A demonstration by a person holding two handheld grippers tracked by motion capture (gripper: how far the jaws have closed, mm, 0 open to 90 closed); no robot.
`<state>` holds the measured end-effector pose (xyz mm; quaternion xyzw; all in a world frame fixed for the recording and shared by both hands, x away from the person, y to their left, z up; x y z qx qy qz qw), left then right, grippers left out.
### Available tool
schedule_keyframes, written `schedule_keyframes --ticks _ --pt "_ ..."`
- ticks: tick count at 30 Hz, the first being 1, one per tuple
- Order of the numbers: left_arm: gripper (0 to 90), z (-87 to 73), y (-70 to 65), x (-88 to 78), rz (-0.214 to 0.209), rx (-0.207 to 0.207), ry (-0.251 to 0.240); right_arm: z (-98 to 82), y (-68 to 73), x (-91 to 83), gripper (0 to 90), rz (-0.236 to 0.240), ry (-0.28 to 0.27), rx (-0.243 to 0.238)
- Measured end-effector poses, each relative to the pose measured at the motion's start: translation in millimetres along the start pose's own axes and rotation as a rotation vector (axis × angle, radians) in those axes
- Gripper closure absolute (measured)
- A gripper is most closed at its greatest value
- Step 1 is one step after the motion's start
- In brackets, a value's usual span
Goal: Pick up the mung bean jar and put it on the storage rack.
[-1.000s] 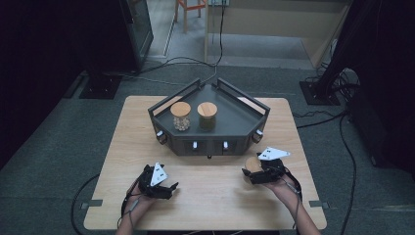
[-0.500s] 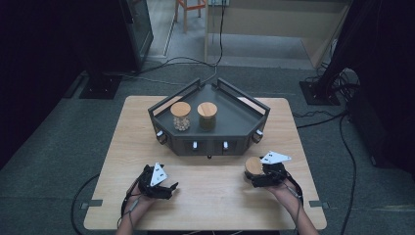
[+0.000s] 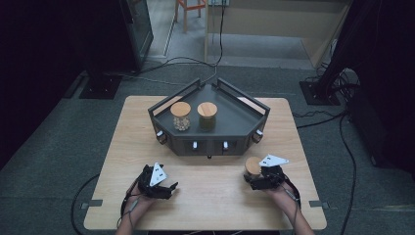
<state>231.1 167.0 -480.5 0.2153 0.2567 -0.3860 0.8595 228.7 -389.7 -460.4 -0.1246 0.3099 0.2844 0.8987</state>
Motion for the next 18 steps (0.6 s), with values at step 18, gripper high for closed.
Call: schedule_keyframes --ticks 18 --pt "12.4 0.0 -0.8 -0.3 0.001 -0.001 -0.002 -4.1 0.6 4.9 11.3 -0.007 -0.001 0.022"
Point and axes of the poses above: each handheld gripper's, and its own axes: x roughly forward along the jaws, z roughly out of its top, y roughly to its left, the point moved 1 cm from there along x, roughly forward along the jaws, and after that the axes turned 3 degrees about -z, right-handed, at the moved point
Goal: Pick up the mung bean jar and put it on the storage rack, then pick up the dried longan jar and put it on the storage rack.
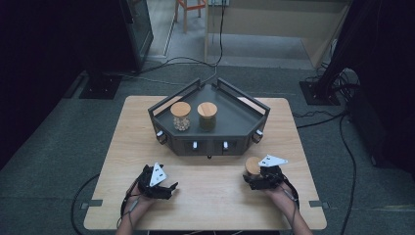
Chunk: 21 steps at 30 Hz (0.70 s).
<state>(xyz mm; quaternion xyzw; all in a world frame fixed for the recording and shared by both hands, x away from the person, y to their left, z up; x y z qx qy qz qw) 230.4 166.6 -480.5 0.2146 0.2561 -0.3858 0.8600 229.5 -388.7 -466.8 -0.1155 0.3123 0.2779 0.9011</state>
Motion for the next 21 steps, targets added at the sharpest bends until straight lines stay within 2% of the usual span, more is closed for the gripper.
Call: schedule_keyframes --ticks 12,21 --pt "12.4 0.4 0.2 0.6 -0.001 0.004 0.004 -2.9 -2.0 4.4 11.3 -0.003 0.010 0.018" --pt "12.4 0.6 0.3 1.1 -0.003 0.004 0.005 -4.8 -4.8 9.5 11.7 -0.006 0.018 0.050"
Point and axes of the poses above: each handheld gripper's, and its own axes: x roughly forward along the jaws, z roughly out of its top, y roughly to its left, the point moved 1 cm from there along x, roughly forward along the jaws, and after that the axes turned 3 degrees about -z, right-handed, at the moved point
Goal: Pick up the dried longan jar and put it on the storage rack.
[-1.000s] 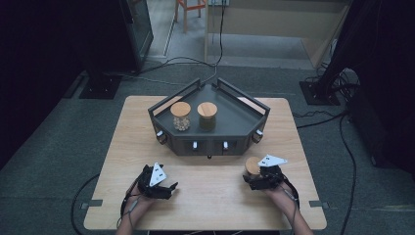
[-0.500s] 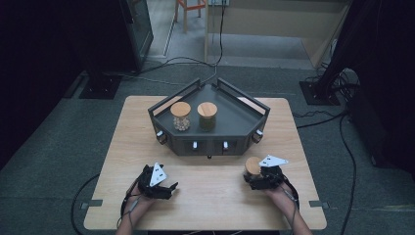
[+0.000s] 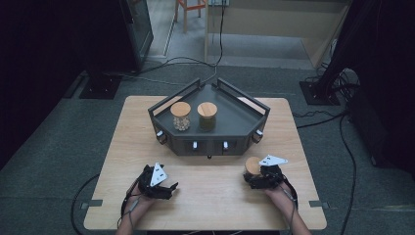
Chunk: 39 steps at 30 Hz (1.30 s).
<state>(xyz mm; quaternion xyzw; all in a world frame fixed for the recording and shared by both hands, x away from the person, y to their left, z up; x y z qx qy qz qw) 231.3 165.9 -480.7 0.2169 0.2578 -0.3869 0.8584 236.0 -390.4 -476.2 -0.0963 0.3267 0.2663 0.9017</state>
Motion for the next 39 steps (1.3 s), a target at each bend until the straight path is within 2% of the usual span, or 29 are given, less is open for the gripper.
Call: schedule_keyframes --ticks 5,10,19,26,31,39 --pt "12.4 0.1 0.1 -0.4 -0.001 0.004 0.000 -1.3 -1.1 1.7 19.1 0.023 -0.009 0.008" --pt "12.4 -0.4 -0.2 -0.6 0.001 0.001 -0.004 -3.4 3.2 4.3 23.2 0.015 -0.014 0.008" --pt "12.4 -0.2 0.0 -0.6 -0.001 0.003 -0.003 -9.8 7.1 4.5 24.4 -0.002 -0.042 0.014" --pt "12.4 0.2 -0.1 -0.4 -0.001 0.004 0.000 -7.7 12.4 3.3 25.3 -0.023 -0.038 -0.001" --pt "12.4 -0.6 0.0 -0.6 0.000 -0.002 -0.005 -7.7 8.0 2.1 25.4 -0.006 -0.043 0.029" --pt "12.4 -0.4 -0.3 -0.6 0.001 -0.001 -0.005 -3.0 11.6 -2.6 25.4 -0.010 -0.056 0.010"
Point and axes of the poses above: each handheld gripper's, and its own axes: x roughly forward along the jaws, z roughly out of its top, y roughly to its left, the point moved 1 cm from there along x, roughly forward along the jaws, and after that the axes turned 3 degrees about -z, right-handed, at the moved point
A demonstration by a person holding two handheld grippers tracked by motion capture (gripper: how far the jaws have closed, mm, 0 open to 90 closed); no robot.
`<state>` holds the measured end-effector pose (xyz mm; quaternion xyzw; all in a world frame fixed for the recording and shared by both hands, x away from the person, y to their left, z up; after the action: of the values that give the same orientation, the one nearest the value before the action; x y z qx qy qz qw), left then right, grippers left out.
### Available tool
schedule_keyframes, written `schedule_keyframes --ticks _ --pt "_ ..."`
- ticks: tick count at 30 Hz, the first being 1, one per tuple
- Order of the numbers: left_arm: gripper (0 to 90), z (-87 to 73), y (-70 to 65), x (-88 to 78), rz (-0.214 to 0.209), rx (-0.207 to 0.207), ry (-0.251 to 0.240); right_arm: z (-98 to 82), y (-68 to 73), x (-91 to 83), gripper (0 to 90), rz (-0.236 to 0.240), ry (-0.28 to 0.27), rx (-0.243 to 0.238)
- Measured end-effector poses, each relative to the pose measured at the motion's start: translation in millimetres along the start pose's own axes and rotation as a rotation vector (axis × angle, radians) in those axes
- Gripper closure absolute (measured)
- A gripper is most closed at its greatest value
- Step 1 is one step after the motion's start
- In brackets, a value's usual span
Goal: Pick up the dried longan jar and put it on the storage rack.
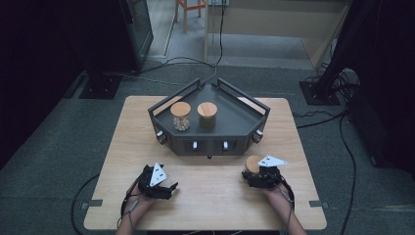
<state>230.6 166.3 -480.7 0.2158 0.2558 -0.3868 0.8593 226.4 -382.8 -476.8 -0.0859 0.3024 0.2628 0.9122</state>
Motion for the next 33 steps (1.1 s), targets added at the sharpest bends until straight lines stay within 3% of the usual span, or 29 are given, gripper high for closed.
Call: schedule_keyframes --ticks 14,33 --pt "12.4 0.1 0.3 0.0 -0.002 0.001 0.001 12.6 1.6 -7.6 25.4 -0.017 -0.003 0.014" --pt "12.4 0.4 0.8 0.0 -0.006 0.003 0.003 27.7 8.1 -14.9 25.4 -0.004 -0.008 -0.019"
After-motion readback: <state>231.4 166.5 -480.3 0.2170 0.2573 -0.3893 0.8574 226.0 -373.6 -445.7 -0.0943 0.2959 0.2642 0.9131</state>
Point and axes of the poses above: each handheld gripper's, and its own axes: x roughly forward along the jaws, z roughly out of its top, y roughly to its left, the point moved 1 cm from there along x, roughly forward along the jaws, and after that the axes turned 3 degrees about -z, right-handed, at the moved point
